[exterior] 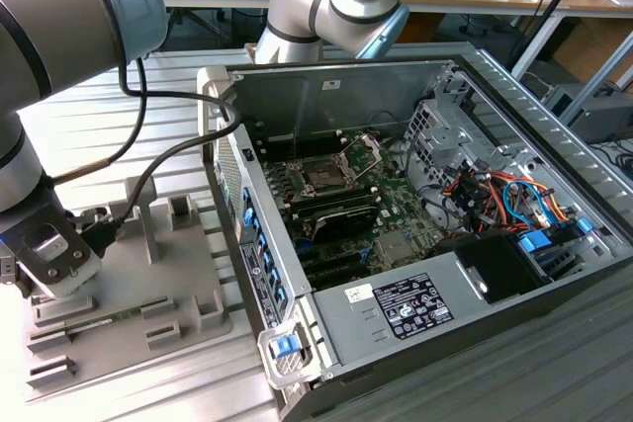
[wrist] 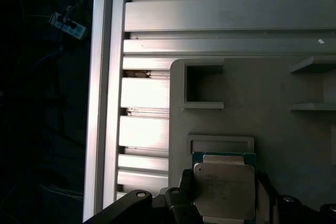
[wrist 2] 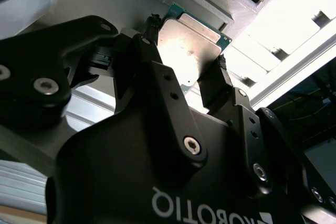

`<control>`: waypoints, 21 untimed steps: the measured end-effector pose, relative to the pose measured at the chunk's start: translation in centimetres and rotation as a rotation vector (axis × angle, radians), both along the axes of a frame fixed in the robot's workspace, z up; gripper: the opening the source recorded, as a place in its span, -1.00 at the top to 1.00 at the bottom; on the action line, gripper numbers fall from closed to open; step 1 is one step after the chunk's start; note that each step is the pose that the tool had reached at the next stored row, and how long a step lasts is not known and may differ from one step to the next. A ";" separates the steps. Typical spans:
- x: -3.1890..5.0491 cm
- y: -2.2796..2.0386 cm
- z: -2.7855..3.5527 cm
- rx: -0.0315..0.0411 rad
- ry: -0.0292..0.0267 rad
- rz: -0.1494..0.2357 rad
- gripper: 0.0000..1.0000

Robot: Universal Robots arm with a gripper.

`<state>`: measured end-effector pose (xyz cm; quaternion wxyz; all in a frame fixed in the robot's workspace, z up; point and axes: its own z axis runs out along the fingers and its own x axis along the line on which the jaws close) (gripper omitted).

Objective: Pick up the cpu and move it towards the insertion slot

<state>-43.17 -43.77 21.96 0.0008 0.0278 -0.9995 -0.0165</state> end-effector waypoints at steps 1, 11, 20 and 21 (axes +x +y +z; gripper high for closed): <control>0.00 0.00 0.02 0.0000 0.0000 0.000 -0.09; 0.00 0.00 0.25 0.0000 0.0000 0.000 -0.09; 0.00 0.00 0.47 0.0000 0.0000 0.000 -0.09; 0.00 0.00 0.52 0.0000 -0.0001 0.000 -0.09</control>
